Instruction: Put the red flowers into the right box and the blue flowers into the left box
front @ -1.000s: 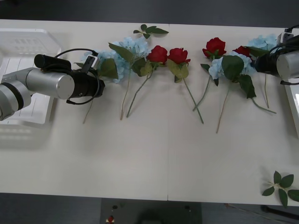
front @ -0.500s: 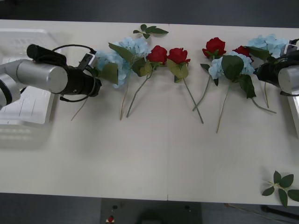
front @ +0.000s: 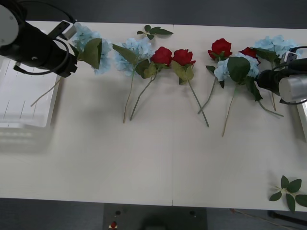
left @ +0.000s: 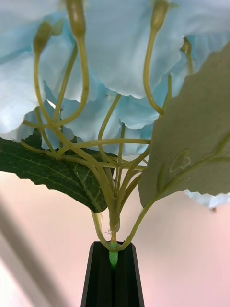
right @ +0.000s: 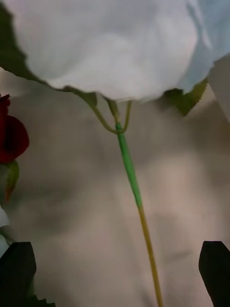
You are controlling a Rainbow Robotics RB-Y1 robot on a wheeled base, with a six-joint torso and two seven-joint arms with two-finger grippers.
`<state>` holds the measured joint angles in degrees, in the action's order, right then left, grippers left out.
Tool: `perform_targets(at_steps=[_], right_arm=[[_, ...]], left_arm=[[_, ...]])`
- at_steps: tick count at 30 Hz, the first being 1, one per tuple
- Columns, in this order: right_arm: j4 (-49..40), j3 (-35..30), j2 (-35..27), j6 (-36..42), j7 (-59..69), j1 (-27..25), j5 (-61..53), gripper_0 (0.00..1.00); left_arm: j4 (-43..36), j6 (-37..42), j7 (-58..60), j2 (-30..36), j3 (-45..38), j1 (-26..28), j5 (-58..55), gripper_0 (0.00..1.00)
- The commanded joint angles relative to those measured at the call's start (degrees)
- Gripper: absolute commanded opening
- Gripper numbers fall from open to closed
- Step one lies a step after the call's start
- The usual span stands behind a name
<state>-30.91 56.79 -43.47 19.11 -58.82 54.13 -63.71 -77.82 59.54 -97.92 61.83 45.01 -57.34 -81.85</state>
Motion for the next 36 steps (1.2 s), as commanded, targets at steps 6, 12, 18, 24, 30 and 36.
perform_targets(at_steps=[6, 12, 18, 24, 30, 36], right_arm=[[0.85, -1.24, -0.04, -2.14, 3.27, 0.01, -0.19, 0.92], [1.29, -1.24, 0.05, -2.14, 3.36, 0.01, 3.07, 0.52], [1.64, -1.24, 0.05, -2.14, 3.36, 0.01, 3.42, 0.05], [1.82, -1.24, 0.05, -2.14, 3.36, -0.16, 4.03, 0.05], [1.82, -1.24, 0.05, -2.14, 3.36, -0.69, 5.62, 0.05], [1.11, -1.24, 0.05, -2.32, 3.36, -1.22, 6.05, 0.49]], left_arm=[[-11.39, 27.56, -0.08, 0.57, -31.65, 9.36, 5.12, 0.00], [-18.16, 38.11, -0.43, -4.26, -47.74, 15.60, 12.59, 0.00], [-20.44, 37.58, 0.54, -5.40, -54.06, 20.52, 19.36, 0.00], [-20.35, 33.18, 11.44, -5.31, -54.77, 24.47, 23.84, 0.00], [-20.26, 30.11, 23.21, -5.40, -54.68, 26.14, 30.00, 0.00], [-19.91, 22.99, 26.91, -7.78, -51.60, 26.06, 40.54, 0.00]])
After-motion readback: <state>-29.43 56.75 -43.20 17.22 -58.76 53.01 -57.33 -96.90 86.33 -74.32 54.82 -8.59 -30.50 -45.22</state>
